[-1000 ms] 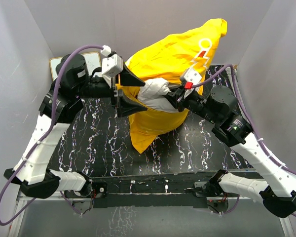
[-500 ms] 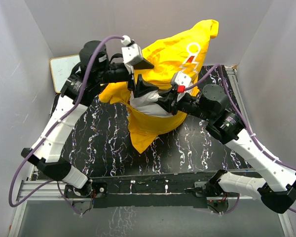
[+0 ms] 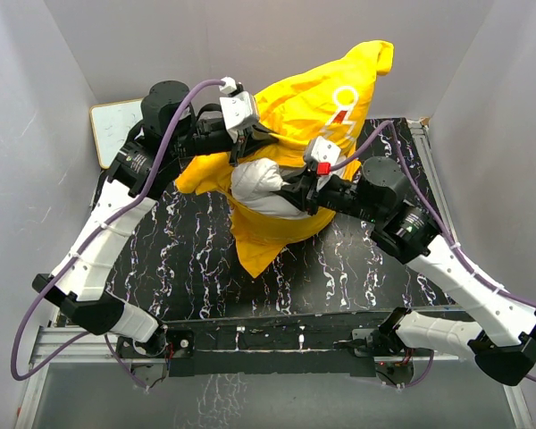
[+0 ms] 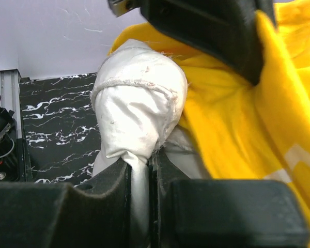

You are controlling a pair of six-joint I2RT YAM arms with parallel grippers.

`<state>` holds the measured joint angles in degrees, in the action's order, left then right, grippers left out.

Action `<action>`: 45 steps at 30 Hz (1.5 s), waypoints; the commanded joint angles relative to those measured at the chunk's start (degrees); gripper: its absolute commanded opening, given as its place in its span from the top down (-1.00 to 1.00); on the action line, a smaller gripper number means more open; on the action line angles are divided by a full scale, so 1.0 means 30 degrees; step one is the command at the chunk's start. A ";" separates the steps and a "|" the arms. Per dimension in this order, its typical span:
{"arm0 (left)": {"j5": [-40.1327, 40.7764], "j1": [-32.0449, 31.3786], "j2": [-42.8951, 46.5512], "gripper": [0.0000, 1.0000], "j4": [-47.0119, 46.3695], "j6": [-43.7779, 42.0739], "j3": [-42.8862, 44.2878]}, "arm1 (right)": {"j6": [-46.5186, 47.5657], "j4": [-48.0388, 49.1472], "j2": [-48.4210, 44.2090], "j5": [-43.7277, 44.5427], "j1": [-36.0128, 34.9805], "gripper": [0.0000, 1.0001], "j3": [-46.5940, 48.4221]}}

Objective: Remove the pillowcase from the pillow
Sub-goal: Remove the pillow from the pillowcase.

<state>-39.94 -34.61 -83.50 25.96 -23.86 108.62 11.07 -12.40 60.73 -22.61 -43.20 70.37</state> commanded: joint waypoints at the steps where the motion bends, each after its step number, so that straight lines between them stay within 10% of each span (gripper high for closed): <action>1: 0.0988 0.0111 0.0323 1.00 -0.3282 0.0724 0.0198 | -0.0389 -0.2192 0.0499 0.0135 -0.0652 0.84 -0.1147; 25: 1.2091 0.0103 0.0158 1.00 -2.0109 -0.0757 -0.3181 | -0.4476 0.0039 -0.0507 0.4218 -0.9516 0.84 -0.5925; 45: 1.5363 0.0109 -0.5301 1.00 -2.1284 0.0416 0.0946 | -0.6431 0.0876 0.3960 0.5910 -1.6839 0.84 -0.5681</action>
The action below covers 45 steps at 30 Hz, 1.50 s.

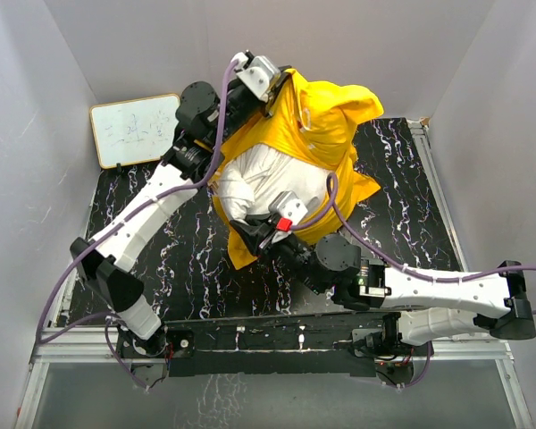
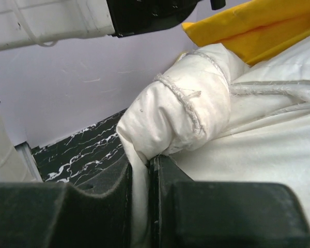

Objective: Remove the pillowcase from the pillow
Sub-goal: Remove the pillow from the pillowcase.

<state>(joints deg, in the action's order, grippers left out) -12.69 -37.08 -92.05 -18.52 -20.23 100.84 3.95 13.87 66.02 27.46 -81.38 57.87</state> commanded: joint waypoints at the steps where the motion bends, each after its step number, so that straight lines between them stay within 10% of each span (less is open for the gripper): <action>1: 0.6631 0.0934 -0.3235 1.00 -0.6259 -0.0809 0.4503 | -0.4093 -0.8062 0.2373 -1.0834 -0.4217 0.84 -0.1397; 9: 0.8317 0.1106 -0.6483 1.00 -0.1020 0.0932 0.7169 | -0.4410 -0.8083 0.2195 -1.0564 -0.4707 0.84 -0.1666; 14: -0.0143 0.2161 -0.5439 1.00 0.4923 0.7678 0.5754 | -0.4868 -0.8259 0.0456 -0.8418 -0.4741 0.84 -0.1706; 18: -0.6551 0.2182 -0.3129 1.00 0.4685 1.0079 0.2788 | -0.4801 -0.9392 -0.1833 -0.3327 -0.4450 0.50 0.0516; 25: -0.9293 0.2126 -0.1120 1.00 0.5175 1.2088 0.2075 | -0.3181 -0.9585 -0.2829 0.3395 -0.4362 -0.39 0.7063; 32: -0.9846 0.2125 0.0510 1.00 0.5004 1.2134 -0.0441 | -0.1450 -0.9130 -0.0541 0.7962 -0.4362 -0.45 1.2358; 37: -1.0028 0.2135 0.1403 1.00 0.4503 1.2222 -0.1917 | 0.4563 -0.3963 -0.0500 1.4991 -0.4358 -0.51 1.0984; 45: -1.0343 0.2124 0.1490 1.00 0.4408 1.2505 -0.1843 | 0.4355 -0.3159 -0.2516 1.7713 -0.3785 -0.56 0.8142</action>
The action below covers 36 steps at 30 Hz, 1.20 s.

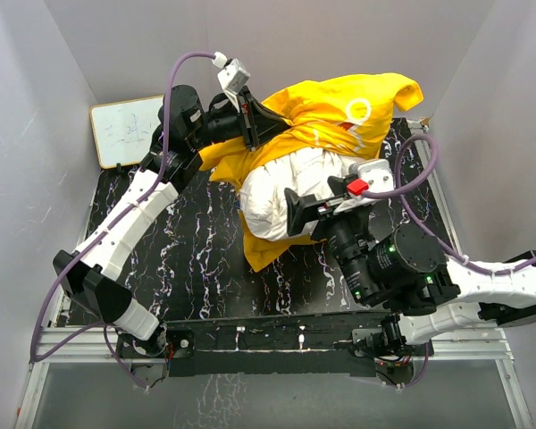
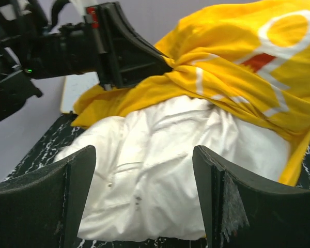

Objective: Remove the pillowcase from the pillow
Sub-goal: Remove the pillow from the pillowcase.

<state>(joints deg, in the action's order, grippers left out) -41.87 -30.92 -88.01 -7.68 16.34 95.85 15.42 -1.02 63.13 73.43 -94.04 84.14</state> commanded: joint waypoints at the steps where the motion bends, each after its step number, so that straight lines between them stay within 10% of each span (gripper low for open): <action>1: -0.0654 0.0061 0.0154 1.00 0.0824 0.0324 -0.0159 | 0.0278 0.1804 -0.1810 0.2276 0.0613 -0.56 -0.0876; 7: -0.0787 0.0077 0.0459 1.00 0.1272 0.0325 -0.0099 | 0.0020 0.1428 -0.1112 -0.0206 0.3214 -0.71 -0.1250; 15: 0.0642 0.0054 0.0613 1.00 0.1978 -0.0079 0.0166 | -0.8848 -0.8473 0.2657 -1.0061 1.1816 -0.71 0.2706; 36: 0.3388 -0.0045 -0.1631 1.00 0.1346 -0.0682 0.0812 | -1.3374 -1.3116 0.0383 -1.1709 1.2406 -0.57 0.3382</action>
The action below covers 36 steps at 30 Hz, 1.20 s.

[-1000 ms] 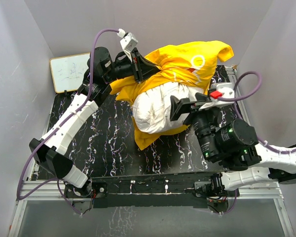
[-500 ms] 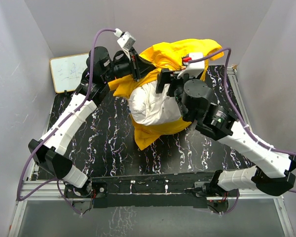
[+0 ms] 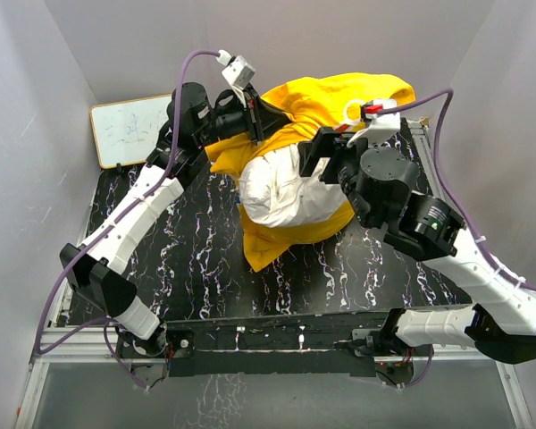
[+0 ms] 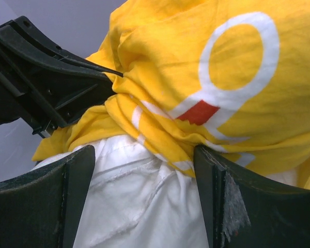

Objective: Remove the pillowcase from the pillow
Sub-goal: Remove the pillow from the pillowcase.

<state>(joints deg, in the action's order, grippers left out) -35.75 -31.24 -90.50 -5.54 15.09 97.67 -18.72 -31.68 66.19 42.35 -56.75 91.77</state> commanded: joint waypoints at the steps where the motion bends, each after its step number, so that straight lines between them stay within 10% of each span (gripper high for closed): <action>1: 0.1352 0.0068 -0.0929 1.00 0.0644 -0.0297 0.0269 | -0.2271 -0.3228 -0.0761 -0.1559 -0.0036 -0.58 0.0981; 26: -0.4231 -0.0704 0.0925 1.00 0.1142 0.0360 -0.1541 | 0.0633 0.5365 0.2777 -0.2379 0.1809 -0.64 -0.2279; 36: -0.5303 -0.0664 0.1259 1.00 0.0399 0.1066 -0.2062 | -0.0275 0.7471 0.1838 -0.6485 0.1811 0.84 -0.5264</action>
<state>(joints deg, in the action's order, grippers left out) -40.40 -30.63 -88.60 -7.84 15.33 93.10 -16.91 -14.98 71.20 35.81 -51.29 81.76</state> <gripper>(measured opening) 0.008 0.188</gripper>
